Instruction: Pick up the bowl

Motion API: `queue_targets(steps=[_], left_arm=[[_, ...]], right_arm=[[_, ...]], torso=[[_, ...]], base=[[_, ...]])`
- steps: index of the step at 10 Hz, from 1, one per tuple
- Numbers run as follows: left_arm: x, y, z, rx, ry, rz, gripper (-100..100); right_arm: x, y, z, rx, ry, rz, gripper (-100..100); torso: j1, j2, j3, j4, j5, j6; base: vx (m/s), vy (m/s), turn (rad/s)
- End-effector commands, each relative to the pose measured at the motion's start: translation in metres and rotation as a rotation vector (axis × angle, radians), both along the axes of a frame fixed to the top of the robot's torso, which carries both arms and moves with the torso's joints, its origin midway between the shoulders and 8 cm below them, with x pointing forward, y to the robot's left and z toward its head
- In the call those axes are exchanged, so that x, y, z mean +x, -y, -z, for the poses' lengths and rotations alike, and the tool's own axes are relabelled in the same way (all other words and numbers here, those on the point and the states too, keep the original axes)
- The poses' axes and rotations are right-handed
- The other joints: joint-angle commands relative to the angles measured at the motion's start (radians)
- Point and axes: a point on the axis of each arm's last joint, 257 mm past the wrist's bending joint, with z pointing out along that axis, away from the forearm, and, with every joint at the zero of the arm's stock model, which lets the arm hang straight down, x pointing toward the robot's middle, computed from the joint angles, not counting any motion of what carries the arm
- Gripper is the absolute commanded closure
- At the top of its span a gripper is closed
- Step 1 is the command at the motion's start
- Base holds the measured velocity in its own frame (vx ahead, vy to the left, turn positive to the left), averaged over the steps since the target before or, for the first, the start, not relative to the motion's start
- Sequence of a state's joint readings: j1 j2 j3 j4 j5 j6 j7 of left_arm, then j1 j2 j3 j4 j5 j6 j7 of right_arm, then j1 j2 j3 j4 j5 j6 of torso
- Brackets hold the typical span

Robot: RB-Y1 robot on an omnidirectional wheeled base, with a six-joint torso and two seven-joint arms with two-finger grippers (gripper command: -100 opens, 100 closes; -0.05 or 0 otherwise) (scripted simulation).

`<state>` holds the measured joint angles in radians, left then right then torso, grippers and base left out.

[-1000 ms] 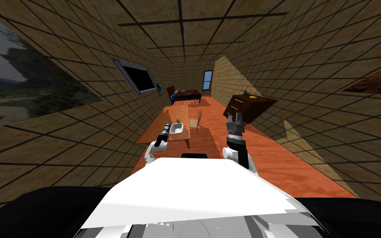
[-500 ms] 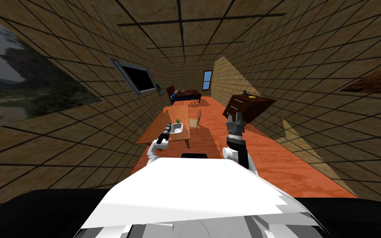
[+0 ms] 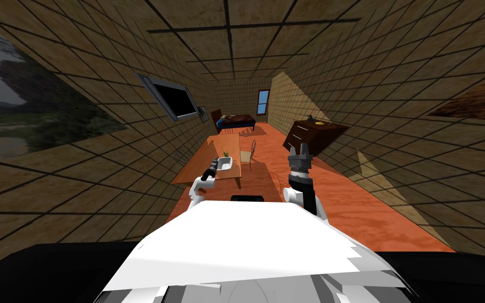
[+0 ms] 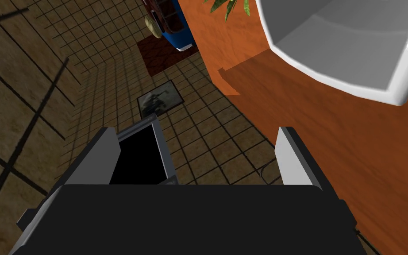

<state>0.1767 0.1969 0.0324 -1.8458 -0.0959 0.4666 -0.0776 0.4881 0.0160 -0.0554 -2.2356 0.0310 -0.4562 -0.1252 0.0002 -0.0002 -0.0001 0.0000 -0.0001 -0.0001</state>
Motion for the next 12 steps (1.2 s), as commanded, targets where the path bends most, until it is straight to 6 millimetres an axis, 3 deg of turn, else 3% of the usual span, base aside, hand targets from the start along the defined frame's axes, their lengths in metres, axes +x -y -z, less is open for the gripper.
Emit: queue_targets(steps=[1, 2, 4, 8, 12], left_arm=[[-0.003, -0.006, 0.017, -0.018, -0.055, -0.025, -100], [-0.003, -0.006, 0.018, -0.018, -0.061, -0.027, -100], [-0.006, -0.015, 0.042, -0.055, -0.142, -0.07, -100], [-0.013, -0.023, 0.066, -0.097, -0.23, -0.119, -100], [-0.028, -0.031, 0.104, -0.194, -0.362, -0.207, -100]], right_arm=[[0.0, 0.0, 0.0, 0.0, 0.0, 0.0, 0], [0.0, 0.0, 0.0, 0.0, 0.0, 0.0, 0], [0.0, 0.0, 0.0, 0.0, 0.0, 0.0, 0], [0.0, 0.0, 0.0, 0.0, 0.0, 0.0, 0], [0.0, 0.0, 0.0, 0.0, 0.0, 0.0, 0]], torso=[[0.0, 0.0, 0.0, 0.0, 0.0, 0.0], [0.0, 0.0, 0.0, 0.0, 0.0, 0.0], [0.001, 0.0, 0.0, 0.0, 0.0, 0.0], [0.001, -0.001, 0.0, 0.0, 0.0, 0.0], [0.002, -0.001, -0.001, 0.0, 0.0, 0.0]], base=[[0.001, 0.004, -0.04], [0.002, 0.006, -0.017], [0.005, 0.012, -0.052], [0.007, 0.019, -0.051], [0.017, 0.029, -0.082]])
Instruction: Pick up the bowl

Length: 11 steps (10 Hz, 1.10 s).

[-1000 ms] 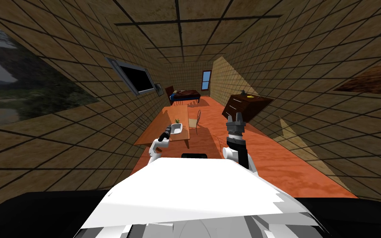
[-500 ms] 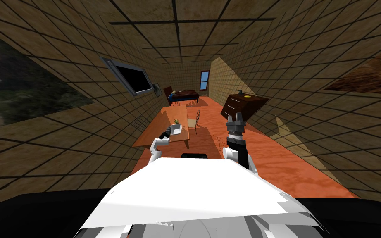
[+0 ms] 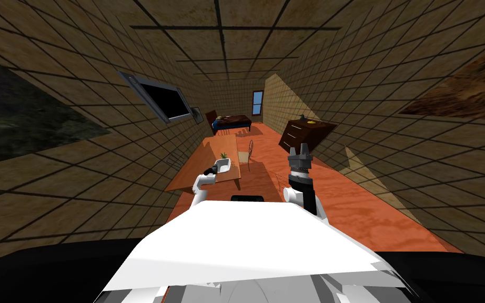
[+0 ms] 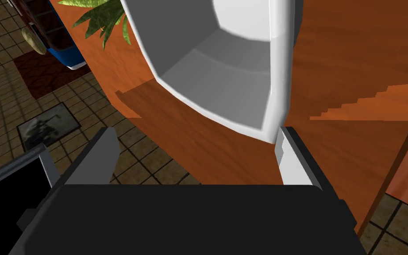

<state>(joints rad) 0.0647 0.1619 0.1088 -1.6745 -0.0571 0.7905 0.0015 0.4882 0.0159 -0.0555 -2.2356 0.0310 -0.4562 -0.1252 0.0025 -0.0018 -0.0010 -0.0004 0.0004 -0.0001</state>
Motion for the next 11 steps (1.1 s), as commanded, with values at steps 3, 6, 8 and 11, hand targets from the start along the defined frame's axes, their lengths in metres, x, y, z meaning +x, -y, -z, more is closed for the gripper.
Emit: queue_targets(steps=[3, 6, 8, 11], left_arm=[[-0.015, 0.002, 0.031, -0.094, -0.103, -0.077, -100], [-0.026, 0.016, 0.052, -0.172, -0.167, -0.121, -100], [-0.037, 0.039, 0.07, -0.245, -0.217, -0.147, -100], [-0.04, 0.044, 0.072, -0.251, -0.223, -0.148, 0]], right_arm=[[0.0, 0.0, 0.0, 0.0, 0.0, 0.0, 0], [0.0, 0.0, 0.0, 0.0, 0.0, 0.0, 0], [0.0, 0.0, 0.0, 0.0, 0.0, 0.0, 0], [0.0, 0.0, 0.0, 0.0, 0.0, 0.0, 0]], torso=[[0.0, -0.001, 0.0, 0.0, 0.0, 0.0], [0.0, 0.0, 0.0, 0.0, 0.0, 0.0], [-0.001, -0.001, 0.0, 0.0, 0.0, 0.0], [-0.002, -0.001, 0.0, 0.0, 0.0, 0.0]], base=[[0.033, 0.043, -0.085], [0.03, 0.035, -0.064], [0.045, 0.032, -0.07], [0.027, 0.011, -0.016]])
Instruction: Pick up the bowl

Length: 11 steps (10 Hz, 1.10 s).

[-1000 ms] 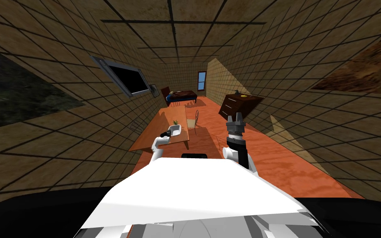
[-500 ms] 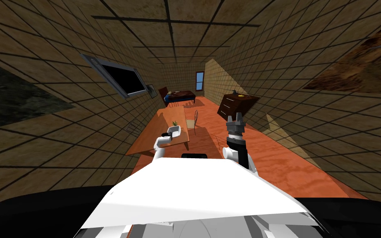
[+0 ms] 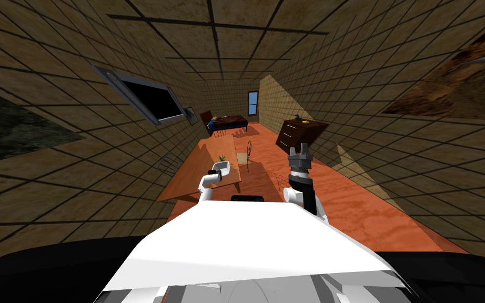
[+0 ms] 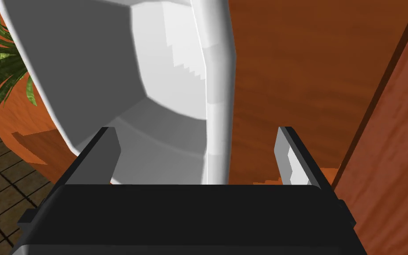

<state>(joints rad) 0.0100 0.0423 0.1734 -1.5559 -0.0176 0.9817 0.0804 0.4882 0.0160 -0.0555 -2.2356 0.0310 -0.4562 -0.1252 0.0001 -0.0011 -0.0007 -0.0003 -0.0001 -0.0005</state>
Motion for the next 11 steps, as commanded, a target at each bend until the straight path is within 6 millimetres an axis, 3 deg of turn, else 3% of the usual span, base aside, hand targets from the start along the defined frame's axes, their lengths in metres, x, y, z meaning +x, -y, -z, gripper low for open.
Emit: queue_targets(steps=[1, 2, 4, 5, 6, 9, 10, 11], left_arm=[[0.026, 0.002, -0.01, 0.0, 0.052, 0.027, -100], [0.03, 0.005, -0.007, -0.004, 0.044, 0.032, -100], [0.018, 0.005, 0.012, -0.012, -0.002, 0.029, -100], [0.047, 0.005, -0.005, -0.009, 0.061, 0.052, -100], [0.054, 0.008, -0.007, -0.01, 0.066, 0.058, -100], [0.035, 0.008, 0.021, -0.021, -0.005, 0.051, -100], [0.062, 0.006, 0.006, -0.017, 0.054, 0.068, -100], [0.059, 0.008, 0.017, -0.022, 0.023, 0.069, -100]], right_arm=[[0.0, 0.0, 0.0, 0.0, 0.0, 0.0, 0], [0.0, 0.0, 0.0, 0.0, 0.0, 0.0, 0], [0.0, 0.0, 0.0, 0.0, 0.0, 0.0, 0], [0.0, 0.0, 0.0, 0.0, 0.0, 0.0, 0], [0.0, 0.0, 0.0, 0.0, 0.0, 0.0, 0], [0.0, 0.0, 0.0, 0.0, 0.0, 0.0, 0], [0.0, 0.0, 0.0, 0.0, 0.0, 0.0, 0], [0.0, 0.0, 0.0, 0.0, 0.0, 0.0, 0]], torso=[[0.0, 0.0, 0.0, 0.0, 0.0, 0.0], [-0.001, 0.002, 0.001, 0.001, 0.0, 0.0], [-0.001, 0.003, 0.002, 0.001, 0.0, 0.0], [-0.001, 0.002, 0.001, 0.0, 0.0, 0.0], [-0.001, 0.003, 0.002, 0.001, 0.0, 0.0], [0.0, 0.002, 0.001, 0.0, 0.0, 0.0], [0.0, 0.001, 0.001, 0.0, 0.0, 0.0], [0.0, 0.002, 0.001, 0.001, 0.0, 0.0]], base=[[-0.038, -0.019, -0.034], [-0.051, -0.016, -0.027], [-0.02, -0.007, 0.002], [-0.039, -0.02, -0.037], [-0.054, -0.019, -0.019], [-0.013, -0.004, 0.0], [-0.036, -0.008, -0.034], [-0.047, -0.025, -0.029]])
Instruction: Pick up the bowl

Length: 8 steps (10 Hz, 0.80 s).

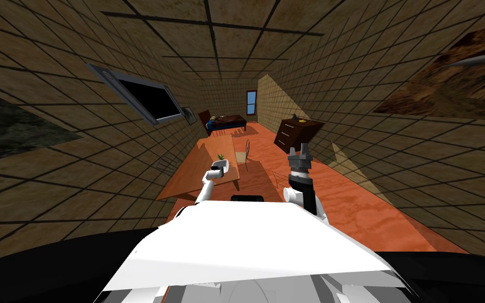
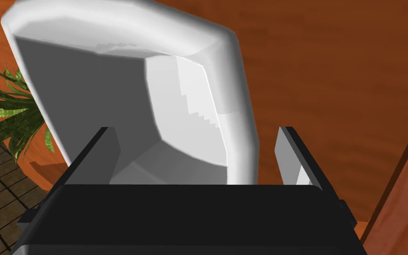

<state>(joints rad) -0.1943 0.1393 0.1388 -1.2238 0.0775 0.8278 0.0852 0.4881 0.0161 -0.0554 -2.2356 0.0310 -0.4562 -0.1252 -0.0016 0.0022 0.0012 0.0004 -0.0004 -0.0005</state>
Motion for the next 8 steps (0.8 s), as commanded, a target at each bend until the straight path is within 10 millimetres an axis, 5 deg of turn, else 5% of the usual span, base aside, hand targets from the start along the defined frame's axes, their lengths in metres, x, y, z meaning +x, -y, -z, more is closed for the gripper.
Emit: queue_targets(steps=[1, 2, 3, 7, 8], left_arm=[[-0.009, 0.001, 0.014, -0.005, -0.039, -0.001, -100], [0.02, -0.004, -0.006, 0.0, 0.032, 0.011, -100], [0.028, 0.0, -0.01, -0.002, 0.036, 0.017, -100], [0.005, -0.003, 0.02, -0.008, -0.042, 0.005, -100], [0.035, -0.008, -0.001, -0.003, 0.025, 0.013, -100]], right_arm=[[0.0, 0.0, 0.0, 0.0, 0.0, 0.0, 0], [0.0, 0.0, 0.0, 0.0, 0.0, 0.0, 0], [0.0, 0.0, 0.0, 0.0, 0.0, 0.0, 0], [0.0, 0.0, 0.0, 0.0, 0.0, 0.0, 0], [0.0, 0.0, 0.0, 0.0, 0.0, 0.0, 0]], torso=[[0.0, 0.0, 0.0, 0.0, 0.0, 0.0], [0.0, 0.0, 0.0, 0.0, 0.0, 0.0], [0.0, 0.001, 0.0, 0.0, 0.0, 0.0], [0.002, -0.002, -0.001, 0.0, 0.0, 0.0], [0.002, -0.003, -0.002, -0.001, 0.0, 0.0]], base=[[-0.027, -0.018, 0.004], [-0.053, -0.024, -0.031], [-0.055, -0.02, -0.023], [-0.007, -0.001, 0.001], [-0.038, -0.017, -0.033]])
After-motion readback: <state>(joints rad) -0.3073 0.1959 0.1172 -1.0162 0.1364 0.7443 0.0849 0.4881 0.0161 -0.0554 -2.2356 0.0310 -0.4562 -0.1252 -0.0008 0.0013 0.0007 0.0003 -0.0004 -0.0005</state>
